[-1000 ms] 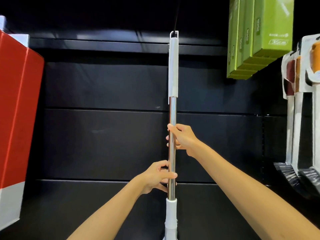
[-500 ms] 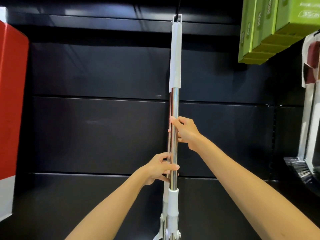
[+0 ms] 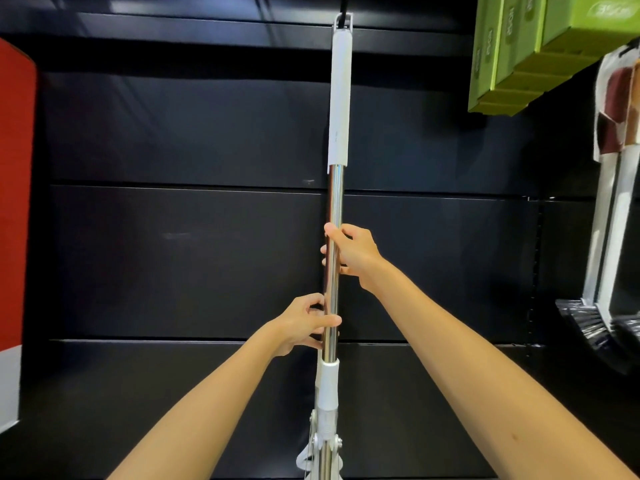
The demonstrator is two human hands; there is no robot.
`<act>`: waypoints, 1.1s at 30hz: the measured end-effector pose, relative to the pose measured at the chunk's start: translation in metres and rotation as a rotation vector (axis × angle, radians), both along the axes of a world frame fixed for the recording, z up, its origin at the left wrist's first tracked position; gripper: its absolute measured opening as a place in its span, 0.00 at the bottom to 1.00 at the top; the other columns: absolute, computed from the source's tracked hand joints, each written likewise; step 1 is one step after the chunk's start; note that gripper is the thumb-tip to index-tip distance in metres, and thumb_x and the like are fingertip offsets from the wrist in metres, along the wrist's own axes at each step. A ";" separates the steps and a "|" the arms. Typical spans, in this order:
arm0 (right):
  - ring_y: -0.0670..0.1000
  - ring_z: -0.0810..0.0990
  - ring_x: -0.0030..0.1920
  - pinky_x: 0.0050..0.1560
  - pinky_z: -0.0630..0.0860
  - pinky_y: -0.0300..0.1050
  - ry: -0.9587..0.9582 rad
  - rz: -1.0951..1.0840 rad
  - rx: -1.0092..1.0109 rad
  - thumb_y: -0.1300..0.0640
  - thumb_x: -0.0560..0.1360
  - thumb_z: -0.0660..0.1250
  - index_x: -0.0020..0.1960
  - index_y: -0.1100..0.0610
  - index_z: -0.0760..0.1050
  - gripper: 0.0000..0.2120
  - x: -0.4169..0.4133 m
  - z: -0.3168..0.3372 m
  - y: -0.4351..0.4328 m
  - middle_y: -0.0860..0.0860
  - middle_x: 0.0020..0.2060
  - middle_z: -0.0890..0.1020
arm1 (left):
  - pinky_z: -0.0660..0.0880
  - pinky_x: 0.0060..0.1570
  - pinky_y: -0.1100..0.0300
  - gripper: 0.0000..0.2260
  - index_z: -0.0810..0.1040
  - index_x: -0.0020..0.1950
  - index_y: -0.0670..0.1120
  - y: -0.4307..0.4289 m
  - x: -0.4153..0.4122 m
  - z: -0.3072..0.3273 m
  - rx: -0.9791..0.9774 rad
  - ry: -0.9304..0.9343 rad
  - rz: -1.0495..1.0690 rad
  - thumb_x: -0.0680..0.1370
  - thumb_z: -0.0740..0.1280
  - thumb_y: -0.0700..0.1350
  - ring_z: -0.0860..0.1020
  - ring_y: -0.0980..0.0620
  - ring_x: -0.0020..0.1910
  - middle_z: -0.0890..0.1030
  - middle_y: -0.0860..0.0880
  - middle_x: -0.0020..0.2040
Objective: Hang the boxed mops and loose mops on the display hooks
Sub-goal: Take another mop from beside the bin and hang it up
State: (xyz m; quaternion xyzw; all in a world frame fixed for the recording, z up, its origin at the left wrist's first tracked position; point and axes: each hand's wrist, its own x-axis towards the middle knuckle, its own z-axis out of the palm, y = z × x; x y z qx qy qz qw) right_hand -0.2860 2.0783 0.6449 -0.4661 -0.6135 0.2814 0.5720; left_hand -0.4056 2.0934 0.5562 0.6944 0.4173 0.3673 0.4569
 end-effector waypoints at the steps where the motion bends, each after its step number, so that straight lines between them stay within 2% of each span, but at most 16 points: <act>1: 0.53 0.82 0.45 0.47 0.80 0.46 0.016 0.002 -0.005 0.48 0.79 0.62 0.52 0.57 0.76 0.12 -0.001 0.000 -0.001 0.56 0.46 0.82 | 0.80 0.48 0.53 0.12 0.72 0.56 0.50 -0.001 0.000 0.000 0.006 0.006 0.020 0.76 0.68 0.39 0.80 0.47 0.54 0.79 0.43 0.55; 5: 0.54 0.79 0.54 0.55 0.75 0.48 0.030 -0.023 -0.064 0.48 0.78 0.63 0.58 0.57 0.75 0.14 -0.005 0.001 -0.012 0.53 0.51 0.79 | 0.75 0.57 0.49 0.22 0.67 0.69 0.46 -0.014 0.003 0.001 0.013 0.016 0.121 0.77 0.67 0.39 0.76 0.49 0.55 0.77 0.45 0.59; 8: 0.55 0.72 0.64 0.59 0.69 0.50 -0.020 -0.042 -0.085 0.50 0.78 0.65 0.68 0.55 0.68 0.21 -0.003 -0.011 -0.027 0.54 0.65 0.73 | 0.74 0.55 0.50 0.26 0.65 0.71 0.46 -0.025 0.002 0.006 0.001 0.035 0.192 0.75 0.69 0.40 0.76 0.48 0.55 0.75 0.44 0.63; 11: 0.57 0.66 0.71 0.68 0.65 0.56 -0.085 -0.067 -0.119 0.49 0.78 0.64 0.75 0.54 0.59 0.29 0.005 -0.026 -0.046 0.54 0.73 0.64 | 0.73 0.54 0.53 0.29 0.63 0.72 0.48 -0.037 -0.007 0.005 0.054 0.141 0.290 0.74 0.72 0.45 0.74 0.46 0.62 0.72 0.43 0.67; 15: 0.57 0.64 0.73 0.69 0.65 0.54 -0.248 -0.134 -0.113 0.49 0.79 0.63 0.77 0.53 0.54 0.30 0.016 -0.046 -0.076 0.55 0.75 0.63 | 0.70 0.63 0.50 0.29 0.64 0.71 0.48 -0.066 -0.023 -0.009 0.285 0.477 0.418 0.74 0.70 0.54 0.71 0.45 0.67 0.70 0.45 0.71; 18: 0.57 0.65 0.73 0.69 0.65 0.53 -0.428 -0.168 -0.073 0.49 0.79 0.62 0.77 0.54 0.54 0.30 0.022 -0.069 -0.105 0.55 0.75 0.63 | 0.71 0.62 0.49 0.29 0.65 0.71 0.48 -0.102 -0.032 -0.025 0.404 0.652 0.481 0.74 0.67 0.58 0.72 0.45 0.66 0.71 0.46 0.70; 20: 0.57 0.67 0.71 0.68 0.67 0.53 -0.539 -0.190 -0.051 0.50 0.80 0.61 0.76 0.54 0.57 0.28 0.026 -0.089 -0.126 0.55 0.73 0.66 | 0.70 0.62 0.48 0.28 0.65 0.71 0.49 -0.129 -0.036 -0.040 0.437 0.718 0.496 0.75 0.66 0.58 0.72 0.45 0.66 0.71 0.47 0.70; 22: 0.57 0.68 0.70 0.68 0.67 0.55 -0.617 -0.221 -0.031 0.50 0.79 0.62 0.75 0.53 0.60 0.27 0.031 -0.112 -0.148 0.55 0.72 0.68 | 0.67 0.66 0.42 0.29 0.65 0.72 0.50 -0.155 -0.041 -0.057 0.472 0.798 0.494 0.75 0.66 0.59 0.70 0.45 0.68 0.69 0.47 0.72; 25: 0.57 0.64 0.73 0.71 0.63 0.60 -0.726 -0.269 -0.011 0.48 0.78 0.63 0.75 0.53 0.61 0.28 0.037 -0.152 -0.184 0.54 0.73 0.66 | 0.57 0.70 0.36 0.31 0.62 0.73 0.51 -0.193 -0.049 -0.090 0.538 0.920 0.464 0.75 0.64 0.62 0.61 0.43 0.74 0.63 0.47 0.75; 29: 0.57 0.56 0.76 0.75 0.55 0.60 -0.856 -0.350 -0.048 0.46 0.78 0.62 0.76 0.52 0.58 0.29 0.042 -0.209 -0.243 0.52 0.75 0.62 | 0.54 0.71 0.36 0.33 0.59 0.75 0.51 -0.240 -0.061 -0.142 0.604 0.984 0.404 0.75 0.60 0.65 0.54 0.42 0.76 0.58 0.46 0.77; 33: 0.59 0.58 0.75 0.74 0.55 0.61 -0.940 -0.373 -0.165 0.46 0.78 0.62 0.76 0.54 0.58 0.30 0.043 -0.272 -0.312 0.54 0.74 0.64 | 0.53 0.71 0.36 0.34 0.59 0.76 0.50 -0.286 -0.071 -0.195 0.583 0.998 0.293 0.75 0.59 0.65 0.54 0.41 0.76 0.58 0.46 0.77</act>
